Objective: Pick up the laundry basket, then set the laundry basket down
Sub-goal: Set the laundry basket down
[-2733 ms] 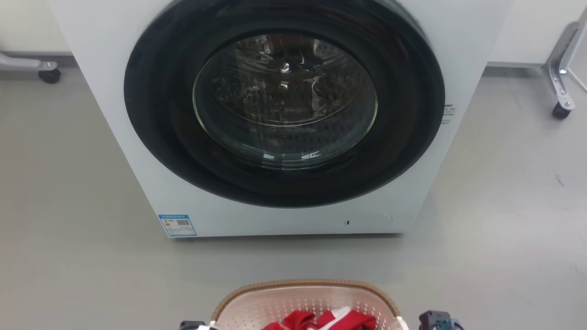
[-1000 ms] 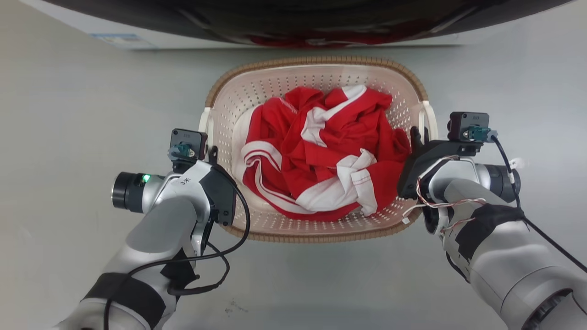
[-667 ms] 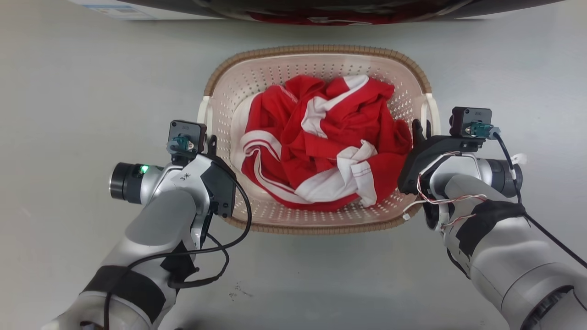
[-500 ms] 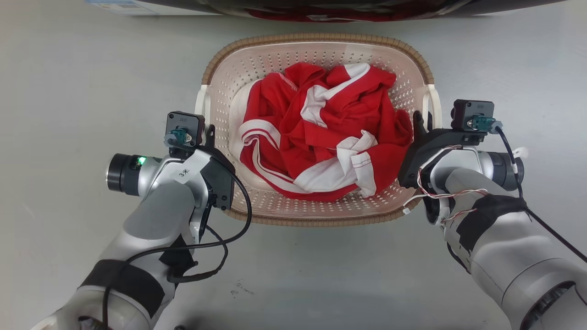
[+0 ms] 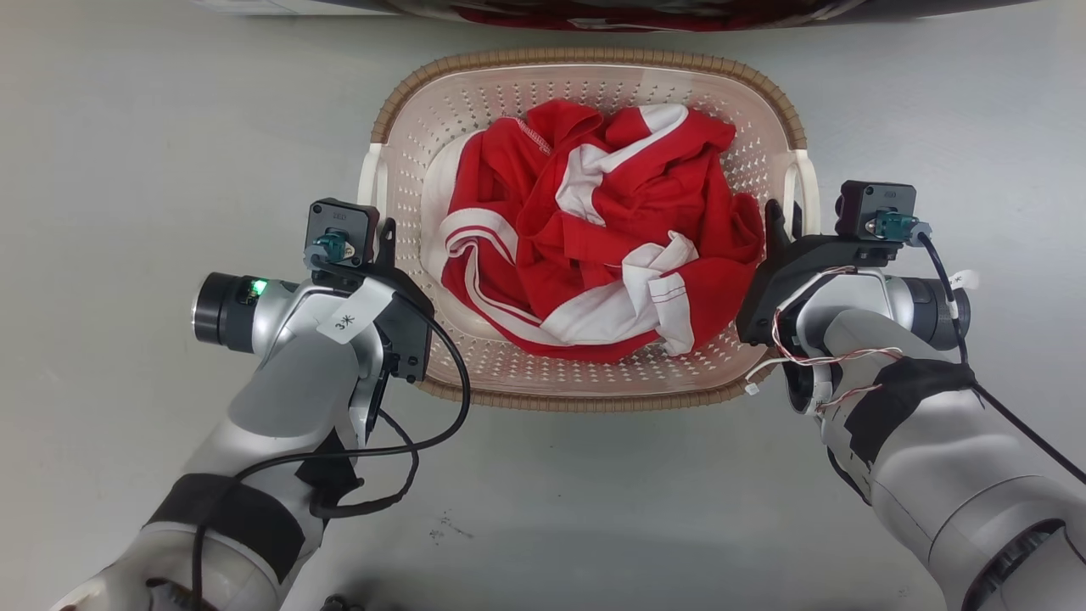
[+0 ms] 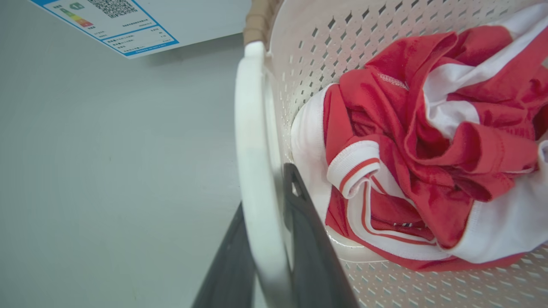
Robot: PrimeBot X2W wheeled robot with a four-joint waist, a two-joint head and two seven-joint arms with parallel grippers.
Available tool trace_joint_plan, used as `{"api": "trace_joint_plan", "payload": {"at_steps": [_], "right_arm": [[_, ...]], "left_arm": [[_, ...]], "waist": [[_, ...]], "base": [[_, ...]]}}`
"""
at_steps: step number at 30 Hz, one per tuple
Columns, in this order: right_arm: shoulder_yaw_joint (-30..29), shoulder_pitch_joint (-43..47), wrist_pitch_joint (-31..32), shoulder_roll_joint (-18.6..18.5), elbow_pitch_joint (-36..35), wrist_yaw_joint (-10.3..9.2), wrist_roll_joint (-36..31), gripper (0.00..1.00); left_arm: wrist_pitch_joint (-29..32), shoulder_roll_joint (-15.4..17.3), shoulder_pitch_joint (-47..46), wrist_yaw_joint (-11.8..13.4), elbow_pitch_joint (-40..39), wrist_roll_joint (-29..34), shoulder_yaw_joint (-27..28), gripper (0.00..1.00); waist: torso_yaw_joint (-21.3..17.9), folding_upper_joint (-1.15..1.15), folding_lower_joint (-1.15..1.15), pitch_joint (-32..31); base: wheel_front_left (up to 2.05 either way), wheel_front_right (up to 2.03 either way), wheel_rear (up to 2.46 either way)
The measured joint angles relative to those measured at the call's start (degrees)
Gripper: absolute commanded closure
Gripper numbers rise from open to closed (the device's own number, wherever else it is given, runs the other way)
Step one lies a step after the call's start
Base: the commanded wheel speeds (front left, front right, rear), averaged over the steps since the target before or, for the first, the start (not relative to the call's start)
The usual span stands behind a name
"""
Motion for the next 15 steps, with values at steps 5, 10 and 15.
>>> {"api": "trace_joint_plan", "payload": {"at_steps": [5,10,15], "right_arm": [[0.05,-0.01,-0.2,0.01,0.02,0.0,0.0,0.84],[0.27,-0.1,-0.45,-0.01,0.14,0.0,-0.01,0.5],[0.4,-0.36,-0.75,0.34,0.09,0.15,-0.16,0.0]], "left_arm": [[-0.27,-0.09,-0.02,-0.01,0.31,0.0,-0.03,1.0],[-0.99,-0.12,-0.27,0.04,0.59,0.0,0.05,0.73],[-0.98,-0.32,-0.36,0.04,0.93,-0.01,0.2,0.3]], "waist": [[0.04,0.0,0.0,0.35],[0.13,0.0,0.0,0.54],[0.23,0.0,0.0,0.6]], "base": [[0.0,0.0,0.0],[0.0,0.0,0.0],[0.0,0.0,0.0]]}}
